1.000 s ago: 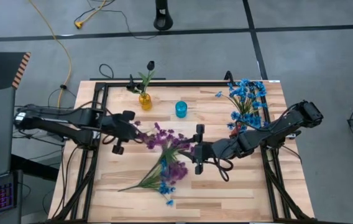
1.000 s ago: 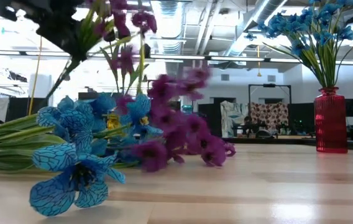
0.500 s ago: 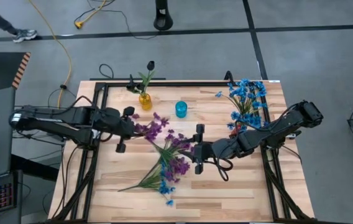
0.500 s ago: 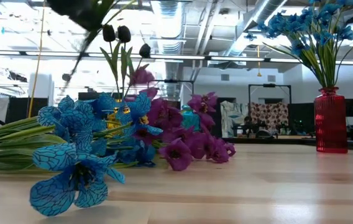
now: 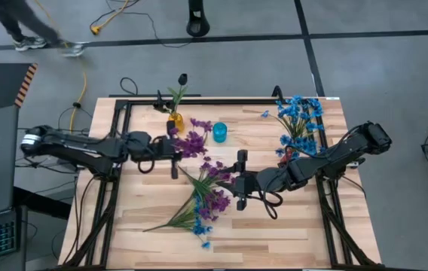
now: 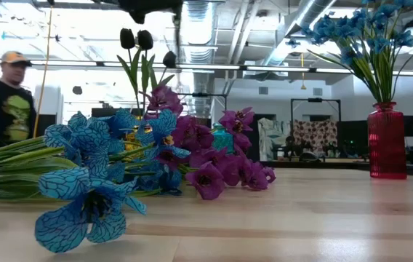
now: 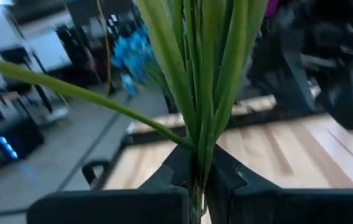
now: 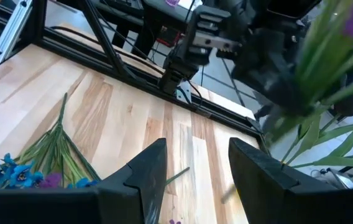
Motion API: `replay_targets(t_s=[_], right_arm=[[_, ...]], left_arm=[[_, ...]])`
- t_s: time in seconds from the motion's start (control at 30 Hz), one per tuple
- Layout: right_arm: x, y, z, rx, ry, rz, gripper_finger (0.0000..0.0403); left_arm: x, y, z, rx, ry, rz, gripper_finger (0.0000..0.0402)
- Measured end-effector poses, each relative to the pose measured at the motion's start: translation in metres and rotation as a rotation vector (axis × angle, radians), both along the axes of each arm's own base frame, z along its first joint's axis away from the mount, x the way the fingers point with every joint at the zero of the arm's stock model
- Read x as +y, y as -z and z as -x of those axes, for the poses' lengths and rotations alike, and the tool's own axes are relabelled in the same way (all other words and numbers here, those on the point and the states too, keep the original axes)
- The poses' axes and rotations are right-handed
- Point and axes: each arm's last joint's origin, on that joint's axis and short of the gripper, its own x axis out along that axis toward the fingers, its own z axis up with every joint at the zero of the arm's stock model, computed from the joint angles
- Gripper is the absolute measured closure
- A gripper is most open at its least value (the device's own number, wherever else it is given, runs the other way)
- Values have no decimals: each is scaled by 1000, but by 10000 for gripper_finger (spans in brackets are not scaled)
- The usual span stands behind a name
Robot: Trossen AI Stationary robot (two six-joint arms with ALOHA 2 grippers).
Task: Sort flowers into vase by color
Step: Put the left violet flower into the blue vase
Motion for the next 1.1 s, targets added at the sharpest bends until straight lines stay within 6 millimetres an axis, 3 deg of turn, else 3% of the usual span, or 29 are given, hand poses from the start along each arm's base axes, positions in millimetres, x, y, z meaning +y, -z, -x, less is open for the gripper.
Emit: replay_targets(t_s=[0.3, 0.5, 0.77, 1.1], right_arm=[[0, 0, 0, 0, 1, 0, 204], [0, 0, 0, 1, 1, 1, 204], [0, 0, 0, 1, 2, 1, 204], [0, 0, 0, 3, 2, 2, 204]], left_arm=[[4, 16, -39, -168, -174, -118, 399], [21, 28, -56, -272, -256, -152, 399], [56, 44, -62, -267, -352, -61, 399], [79, 48, -59, -250, -350, 26, 399]])
